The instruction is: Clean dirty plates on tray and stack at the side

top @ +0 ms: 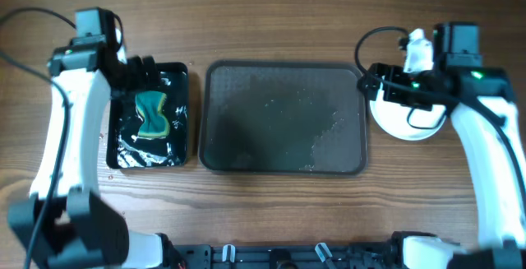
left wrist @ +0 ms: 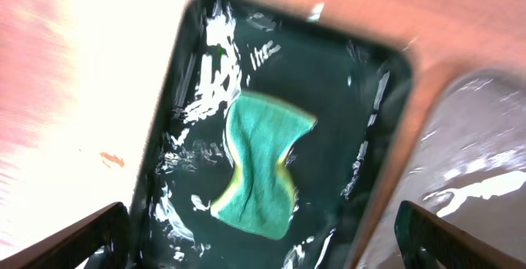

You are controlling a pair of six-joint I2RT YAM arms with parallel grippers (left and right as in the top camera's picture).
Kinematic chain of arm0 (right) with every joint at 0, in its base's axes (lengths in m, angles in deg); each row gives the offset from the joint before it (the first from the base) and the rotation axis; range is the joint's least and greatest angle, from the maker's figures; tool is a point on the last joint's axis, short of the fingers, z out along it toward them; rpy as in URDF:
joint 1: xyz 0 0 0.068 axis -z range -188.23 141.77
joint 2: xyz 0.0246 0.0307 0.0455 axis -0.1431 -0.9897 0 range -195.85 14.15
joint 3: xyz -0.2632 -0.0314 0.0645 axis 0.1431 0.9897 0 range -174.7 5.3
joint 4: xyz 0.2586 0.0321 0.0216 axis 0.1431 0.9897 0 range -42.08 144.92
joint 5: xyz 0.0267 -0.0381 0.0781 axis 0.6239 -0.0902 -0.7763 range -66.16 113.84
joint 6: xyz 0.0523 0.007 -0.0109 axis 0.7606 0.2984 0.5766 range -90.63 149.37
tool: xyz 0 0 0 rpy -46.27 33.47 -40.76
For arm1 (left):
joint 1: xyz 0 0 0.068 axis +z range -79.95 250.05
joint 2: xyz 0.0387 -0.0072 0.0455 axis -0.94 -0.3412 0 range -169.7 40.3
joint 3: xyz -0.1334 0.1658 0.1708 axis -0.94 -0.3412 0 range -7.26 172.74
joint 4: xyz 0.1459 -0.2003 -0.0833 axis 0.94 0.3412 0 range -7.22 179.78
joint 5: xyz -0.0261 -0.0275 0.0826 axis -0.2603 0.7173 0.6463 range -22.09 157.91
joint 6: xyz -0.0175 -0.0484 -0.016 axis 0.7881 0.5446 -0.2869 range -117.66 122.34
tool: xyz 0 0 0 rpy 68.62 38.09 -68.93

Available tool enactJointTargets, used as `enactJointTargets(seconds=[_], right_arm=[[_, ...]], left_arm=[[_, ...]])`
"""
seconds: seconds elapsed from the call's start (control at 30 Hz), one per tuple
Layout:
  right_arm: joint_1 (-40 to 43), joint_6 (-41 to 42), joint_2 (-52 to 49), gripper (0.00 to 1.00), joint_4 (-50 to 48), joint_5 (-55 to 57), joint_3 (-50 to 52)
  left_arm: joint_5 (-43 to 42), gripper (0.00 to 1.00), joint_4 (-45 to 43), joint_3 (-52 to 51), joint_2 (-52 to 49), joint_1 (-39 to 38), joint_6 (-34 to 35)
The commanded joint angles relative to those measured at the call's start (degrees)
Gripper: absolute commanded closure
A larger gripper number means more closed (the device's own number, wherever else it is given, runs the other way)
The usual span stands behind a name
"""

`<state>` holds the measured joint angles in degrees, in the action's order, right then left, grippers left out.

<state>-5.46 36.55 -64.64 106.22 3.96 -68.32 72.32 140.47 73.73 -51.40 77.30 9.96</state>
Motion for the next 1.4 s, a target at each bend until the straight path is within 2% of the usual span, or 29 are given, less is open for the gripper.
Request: enactJointTargets(seconds=[0.0, 0.27, 0.4, 0.53, 0.63, 0.77, 0.87, 1.03, 1.1, 1.2, 1.37], right_arm=[[-0.17, -0.96, 10.23, 0.00, 3.21, 1.86, -6.12], [-0.17, 2.40, 27.65, 0.00, 3.93, 1.90, -6.38], [-0.17, 2.32, 31.43, 0.00, 4.57, 1.90, -6.38], [-0.17, -2.84, 32.89, 0.00, 5.60, 4.31, -6.29], [-0.17, -9.05, 33.48, 0.00, 2.08, 4.39, -4.44], [-0.20, -11.52, 41.97, 0.00, -14.71, 4.39, 10.12], [-0.20, -11.45, 49.92, 0.00, -28.72, 3.06, 25.33], [-0.35, -6.93, 63.47, 0.00, -48.30, 1.70, 49.70], [-0.68, -6.62, 68.46, 0.00, -53.90, 1.84, 57.70], [-1.88, -7.15, 74.69, 0.00, -57.40, 2.67, 65.68], [-2.34, -5.05, 78.62, 0.00, -60.74, 3.54, 72.94]], left_arm=[[-0.52, 0.00, -0.02, 0.68, 1.70, 0.11, 0.96], [-0.55, 0.00, -0.02, 0.68, 1.70, 0.11, 0.96], [-0.55, 0.00, -0.02, 0.68, 1.70, 0.11, 0.96], [-0.52, 0.00, -0.02, 0.68, 1.70, 0.13, 0.96], [-0.52, 0.00, -0.02, 0.68, 1.70, 0.11, 0.96], [-0.55, 0.00, -0.02, 0.68, 1.70, 0.11, 0.96], [-0.52, 0.00, -0.02, 0.68, 1.70, 0.11, 0.96], [-0.52, 0.00, -0.02, 0.68, 1.70, 0.11, 0.96], [-0.52, 0.00, -0.04, 0.68, 1.70, 0.11, 0.96], [-0.52, 0.00, -0.02, 0.68, 1.70, 0.11, 0.96], [-0.52, 0.00, -0.02, 0.68, 1.70, 0.13, 0.96]])
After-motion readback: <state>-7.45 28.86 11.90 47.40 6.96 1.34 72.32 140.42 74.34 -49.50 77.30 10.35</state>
